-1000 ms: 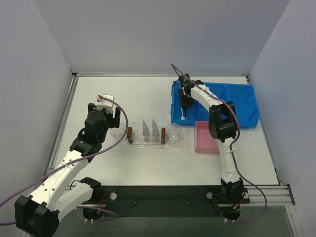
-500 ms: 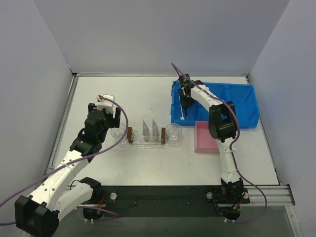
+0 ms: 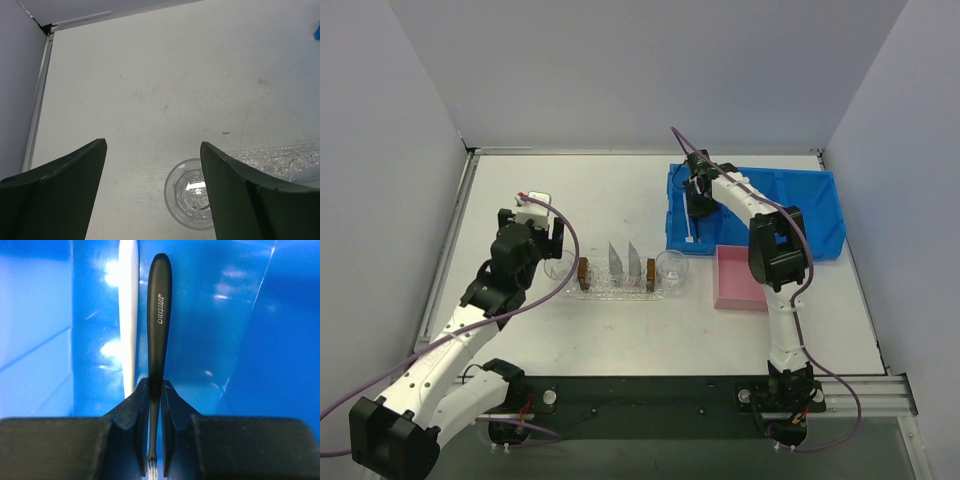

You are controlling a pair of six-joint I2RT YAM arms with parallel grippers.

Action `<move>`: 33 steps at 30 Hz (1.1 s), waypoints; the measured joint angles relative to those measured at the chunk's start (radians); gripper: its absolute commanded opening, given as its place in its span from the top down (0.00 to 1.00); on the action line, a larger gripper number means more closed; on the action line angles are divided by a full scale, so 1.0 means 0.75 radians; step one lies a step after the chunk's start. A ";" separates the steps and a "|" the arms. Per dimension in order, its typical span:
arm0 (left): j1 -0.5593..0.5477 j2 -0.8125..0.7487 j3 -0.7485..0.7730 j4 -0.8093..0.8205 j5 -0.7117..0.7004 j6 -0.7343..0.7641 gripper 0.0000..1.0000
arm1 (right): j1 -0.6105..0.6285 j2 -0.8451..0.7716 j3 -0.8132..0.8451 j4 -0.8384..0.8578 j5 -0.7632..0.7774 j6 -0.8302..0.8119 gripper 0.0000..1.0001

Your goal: Prepare toiletry sets of a toothbrush and toothpaste on the tray

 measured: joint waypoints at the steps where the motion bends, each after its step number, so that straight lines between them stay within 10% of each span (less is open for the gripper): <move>1: 0.000 -0.002 0.000 0.000 0.000 0.000 0.14 | -0.001 -0.023 -0.022 0.004 -0.011 -0.001 1.00; 16: 0.003 -0.015 0.003 -0.001 0.055 -0.054 0.16 | 0.000 -0.275 -0.184 0.128 -0.068 -0.031 1.00; 33: -0.068 0.121 0.195 0.103 0.375 -0.542 0.18 | 0.008 -0.750 -0.427 0.212 -0.097 -0.092 1.00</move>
